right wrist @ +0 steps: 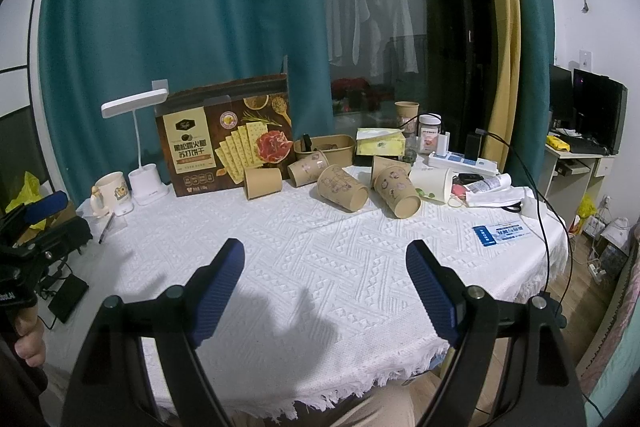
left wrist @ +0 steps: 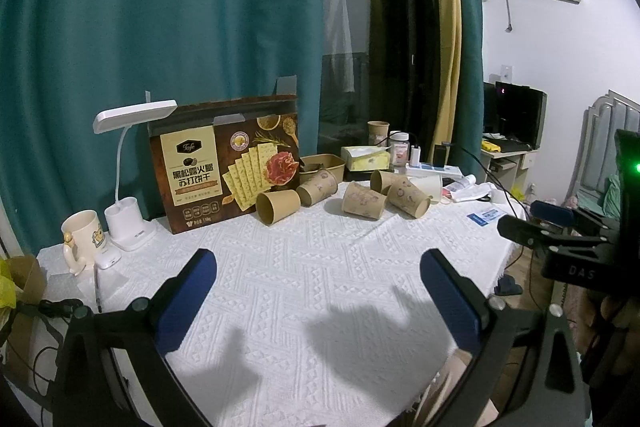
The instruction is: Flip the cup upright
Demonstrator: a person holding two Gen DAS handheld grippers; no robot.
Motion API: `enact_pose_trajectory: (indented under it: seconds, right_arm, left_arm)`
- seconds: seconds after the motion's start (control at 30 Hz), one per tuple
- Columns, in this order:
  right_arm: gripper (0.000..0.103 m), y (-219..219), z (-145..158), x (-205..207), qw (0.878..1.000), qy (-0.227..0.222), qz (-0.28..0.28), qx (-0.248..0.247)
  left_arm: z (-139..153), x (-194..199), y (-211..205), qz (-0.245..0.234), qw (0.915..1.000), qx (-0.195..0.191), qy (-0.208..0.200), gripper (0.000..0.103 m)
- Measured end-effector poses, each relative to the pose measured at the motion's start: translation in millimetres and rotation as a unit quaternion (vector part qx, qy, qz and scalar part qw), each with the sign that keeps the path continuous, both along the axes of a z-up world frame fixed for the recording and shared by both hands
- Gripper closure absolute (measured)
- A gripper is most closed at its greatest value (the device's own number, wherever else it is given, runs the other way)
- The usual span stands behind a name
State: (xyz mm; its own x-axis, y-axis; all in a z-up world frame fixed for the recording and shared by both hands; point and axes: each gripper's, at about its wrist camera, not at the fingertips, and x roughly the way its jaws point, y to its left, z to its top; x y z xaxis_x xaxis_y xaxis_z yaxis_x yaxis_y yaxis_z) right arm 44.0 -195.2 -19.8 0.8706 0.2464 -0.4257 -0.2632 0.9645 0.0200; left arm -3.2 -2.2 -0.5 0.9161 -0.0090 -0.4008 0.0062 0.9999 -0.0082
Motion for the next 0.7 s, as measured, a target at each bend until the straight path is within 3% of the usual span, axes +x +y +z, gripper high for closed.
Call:
enact_pose_trajectory:
  seconds: [0.7]
  right_arm:
    - [0.022,0.2,4.6,-2.0,1.0,-0.001,0.0,0.002]
  left_arm:
    - [3.1,-2.7,-1.5,-0.001,1.0,0.002,-0.002,0.001]
